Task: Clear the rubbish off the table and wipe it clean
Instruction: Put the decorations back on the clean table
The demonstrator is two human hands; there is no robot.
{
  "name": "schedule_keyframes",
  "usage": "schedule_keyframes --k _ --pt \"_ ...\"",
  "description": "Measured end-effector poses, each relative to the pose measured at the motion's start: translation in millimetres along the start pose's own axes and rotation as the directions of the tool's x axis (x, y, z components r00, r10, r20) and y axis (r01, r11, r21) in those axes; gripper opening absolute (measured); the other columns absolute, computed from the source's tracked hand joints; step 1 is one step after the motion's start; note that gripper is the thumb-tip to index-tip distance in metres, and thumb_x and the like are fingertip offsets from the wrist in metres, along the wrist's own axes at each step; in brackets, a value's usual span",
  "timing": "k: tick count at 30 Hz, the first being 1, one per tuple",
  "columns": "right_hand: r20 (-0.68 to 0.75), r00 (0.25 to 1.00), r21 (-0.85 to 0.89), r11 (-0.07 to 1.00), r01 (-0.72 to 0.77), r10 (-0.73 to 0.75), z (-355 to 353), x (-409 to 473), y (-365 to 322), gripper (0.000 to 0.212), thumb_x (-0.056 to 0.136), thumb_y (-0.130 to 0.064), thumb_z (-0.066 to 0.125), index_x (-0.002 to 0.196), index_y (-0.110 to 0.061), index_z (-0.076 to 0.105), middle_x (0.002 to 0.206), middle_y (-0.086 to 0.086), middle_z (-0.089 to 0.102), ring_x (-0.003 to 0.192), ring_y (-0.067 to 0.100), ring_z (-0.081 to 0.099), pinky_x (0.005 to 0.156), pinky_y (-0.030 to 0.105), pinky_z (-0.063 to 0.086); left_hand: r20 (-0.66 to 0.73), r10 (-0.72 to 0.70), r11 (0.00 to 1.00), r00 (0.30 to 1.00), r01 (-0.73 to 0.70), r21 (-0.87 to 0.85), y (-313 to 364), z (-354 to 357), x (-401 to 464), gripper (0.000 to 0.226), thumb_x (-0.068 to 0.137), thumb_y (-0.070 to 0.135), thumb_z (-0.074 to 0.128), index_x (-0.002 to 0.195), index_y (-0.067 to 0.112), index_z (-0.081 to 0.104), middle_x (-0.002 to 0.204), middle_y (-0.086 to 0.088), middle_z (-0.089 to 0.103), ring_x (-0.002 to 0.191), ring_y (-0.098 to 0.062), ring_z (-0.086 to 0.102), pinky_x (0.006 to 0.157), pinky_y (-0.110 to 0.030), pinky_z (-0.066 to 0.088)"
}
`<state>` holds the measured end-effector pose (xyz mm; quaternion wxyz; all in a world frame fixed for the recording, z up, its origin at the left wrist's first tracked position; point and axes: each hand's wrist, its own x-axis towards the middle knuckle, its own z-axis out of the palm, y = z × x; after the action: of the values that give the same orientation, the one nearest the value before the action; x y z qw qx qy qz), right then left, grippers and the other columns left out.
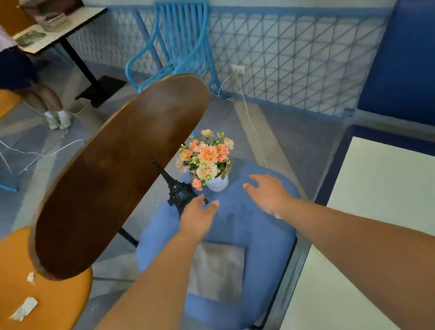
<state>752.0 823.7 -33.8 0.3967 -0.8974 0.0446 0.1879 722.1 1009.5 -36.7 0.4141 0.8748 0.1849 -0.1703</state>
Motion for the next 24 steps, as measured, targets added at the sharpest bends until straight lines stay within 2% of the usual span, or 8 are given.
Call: schedule_keyframes --k 5,8,11,12,15,17,20,24 --pt "-0.002 0.999 0.096 0.995 -0.034 0.034 10.8 53.0 1.0 0.053 0.102 -0.038 0.044 0.15 -0.017 0.036 0.155 0.002 0.034 0.139 0.022 0.034 0.08 0.026 0.037 0.016 -0.023 0.967 1.0 0.027 -0.254 -4.8 13.6 44.5 0.078 0.089 0.037 0.069 0.151 0.012 0.029 0.152 -0.006 0.036 0.139 -0.025 0.037 0.108 -0.039 0.037" --pt "0.018 0.999 0.152 0.988 -0.037 0.035 14.9 77.7 -0.9 0.052 0.103 -0.035 0.042 0.15 -0.015 0.035 0.156 0.004 0.034 0.138 0.024 0.038 0.084 0.028 0.039 -0.03 0.051 0.944 0.998 -0.058 -0.324 -4.8 24.9 65.5 0.076 0.089 0.03 0.069 0.15 0.014 0.027 0.146 0.001 0.038 0.139 -0.024 0.035 0.103 -0.033 0.035" --pt "0.054 0.998 0.191 0.981 -0.036 0.026 20.4 97.2 -3.5 0.049 0.105 -0.032 0.038 0.15 -0.013 0.034 0.156 0.007 0.033 0.14 0.026 0.035 0.1 0.032 0.036 -0.095 0.084 0.919 0.992 -0.114 -0.377 -6.5 32.6 83.6 0.068 0.086 0.027 0.072 0.145 0.016 0.039 0.143 -0.024 0.045 0.131 -0.041 0.042 0.104 -0.048 0.039" --pt "0.067 0.997 0.204 0.978 -0.039 0.026 22.0 100.6 -5.4 0.049 0.105 -0.031 0.037 0.15 -0.012 0.034 0.155 0.008 0.034 0.141 0.026 0.035 0.104 0.032 0.033 -0.124 0.087 0.907 0.988 -0.13 -0.4 -7.6 34.8 88.5 0.066 0.085 0.026 0.073 0.143 0.015 0.043 0.139 -0.026 0.049 0.128 -0.042 0.045 0.103 -0.049 0.04" --pt "0.097 0.995 0.296 0.955 -0.033 0.004 28.0 108.9 -10.6 0.043 0.104 -0.032 0.037 0.142 -0.013 0.046 0.148 0.008 0.045 0.134 0.024 0.042 0.097 0.03 0.033 -0.183 0.099 0.867 0.978 -0.175 -0.467 -11.9 38.4 102.6 0.063 0.084 0.019 0.075 0.139 0.015 0.046 0.138 -0.005 0.055 0.126 -0.026 0.051 0.101 -0.033 0.042" --pt "0.117 0.993 0.371 0.928 -0.031 -0.014 30.7 110.0 -14.8 0.04 0.104 -0.034 0.038 0.136 -0.016 0.053 0.141 0.006 0.051 0.126 0.021 0.047 0.092 0.028 0.034 -0.188 0.089 0.846 0.978 -0.174 -0.504 -12.7 38.8 108.5 0.066 0.083 0.018 0.076 0.141 0.014 0.045 0.138 0.0 0.053 0.125 -0.017 0.05 0.098 -0.027 0.04" --pt "0.135 0.99 0.46 0.887 -0.032 -0.034 34.0 112.1 -19.0 0.042 0.103 -0.04 0.04 0.138 -0.02 0.051 0.142 0.002 0.052 0.131 0.021 0.045 0.094 0.029 0.034 -0.181 0.093 0.828 0.979 -0.177 -0.533 -15.1 39.2 120.1 0.069 0.081 0.019 0.078 0.142 0.017 0.044 0.138 0.005 0.052 0.124 -0.013 0.049 0.098 -0.028 0.039" --pt "0.125 0.992 0.519 0.853 -0.06 -0.007 37.6 107.2 -20.2 0.039 0.103 -0.03 0.042 0.14 -0.02 0.048 0.14 0.002 0.053 0.131 0.02 0.045 0.093 0.027 0.033 -0.177 0.067 0.829 0.982 -0.153 -0.539 -19.0 38.9 128.6 0.072 0.078 0.019 0.08 0.14 0.014 0.045 0.137 -0.001 0.056 0.126 -0.02 0.052 0.102 -0.037 0.044"
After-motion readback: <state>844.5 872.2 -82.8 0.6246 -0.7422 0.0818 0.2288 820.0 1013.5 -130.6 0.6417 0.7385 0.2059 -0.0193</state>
